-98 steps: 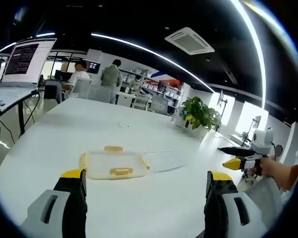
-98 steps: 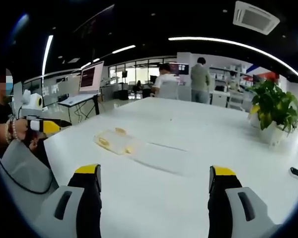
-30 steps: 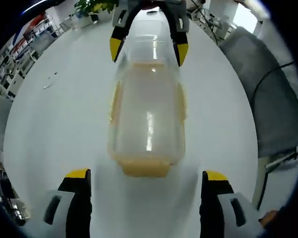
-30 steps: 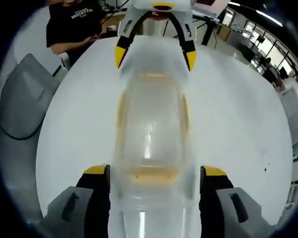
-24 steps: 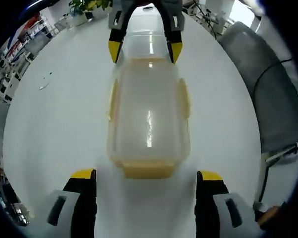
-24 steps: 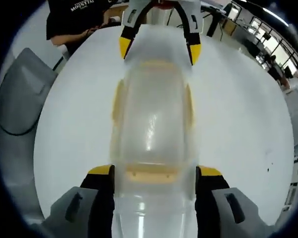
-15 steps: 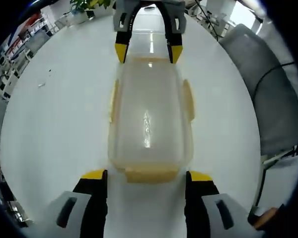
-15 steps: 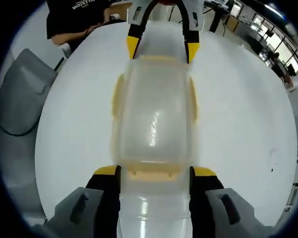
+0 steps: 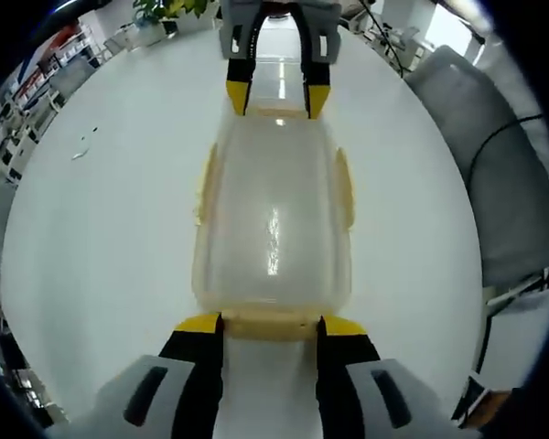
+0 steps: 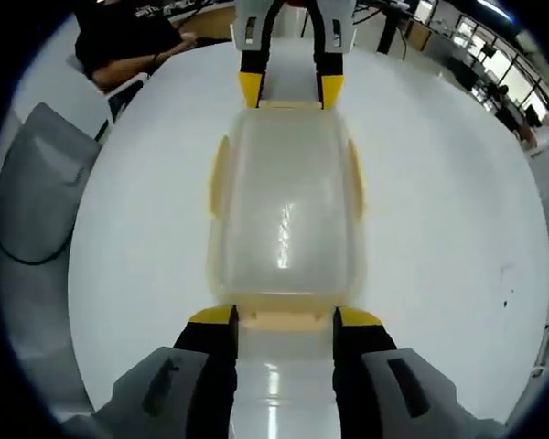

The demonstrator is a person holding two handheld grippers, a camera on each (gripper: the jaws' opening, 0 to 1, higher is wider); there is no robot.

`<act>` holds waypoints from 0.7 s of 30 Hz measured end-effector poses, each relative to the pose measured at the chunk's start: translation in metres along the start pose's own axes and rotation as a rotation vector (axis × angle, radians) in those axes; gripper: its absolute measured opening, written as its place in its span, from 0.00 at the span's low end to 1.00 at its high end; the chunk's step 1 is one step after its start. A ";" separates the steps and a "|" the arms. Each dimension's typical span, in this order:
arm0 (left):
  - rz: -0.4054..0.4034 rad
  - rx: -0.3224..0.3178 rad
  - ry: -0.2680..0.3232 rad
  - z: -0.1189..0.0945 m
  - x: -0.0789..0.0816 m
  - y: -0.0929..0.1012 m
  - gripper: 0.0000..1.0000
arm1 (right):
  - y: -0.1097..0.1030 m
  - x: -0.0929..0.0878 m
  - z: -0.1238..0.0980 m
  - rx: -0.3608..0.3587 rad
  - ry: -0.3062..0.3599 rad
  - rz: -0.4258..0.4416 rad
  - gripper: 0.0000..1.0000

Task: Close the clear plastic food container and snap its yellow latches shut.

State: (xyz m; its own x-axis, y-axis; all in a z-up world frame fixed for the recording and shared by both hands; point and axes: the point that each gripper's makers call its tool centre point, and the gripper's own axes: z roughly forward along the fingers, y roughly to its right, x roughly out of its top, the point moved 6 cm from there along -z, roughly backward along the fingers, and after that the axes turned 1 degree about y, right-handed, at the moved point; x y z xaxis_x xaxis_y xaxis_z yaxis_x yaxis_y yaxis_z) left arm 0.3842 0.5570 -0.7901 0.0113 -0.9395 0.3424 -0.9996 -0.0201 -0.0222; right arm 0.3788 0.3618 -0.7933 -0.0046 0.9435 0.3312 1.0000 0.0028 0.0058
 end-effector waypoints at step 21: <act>-0.018 0.001 -0.031 -0.001 0.001 -0.001 0.33 | 0.000 0.004 0.000 -0.003 -0.018 0.016 0.35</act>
State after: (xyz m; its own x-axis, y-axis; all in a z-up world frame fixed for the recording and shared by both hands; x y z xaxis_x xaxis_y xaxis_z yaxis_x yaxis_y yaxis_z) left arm 0.3856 0.5570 -0.7885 0.0306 -0.9492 0.3131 -0.9991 -0.0379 -0.0174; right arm 0.3788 0.3654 -0.7925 0.0119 0.9491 0.3146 0.9999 -0.0136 0.0032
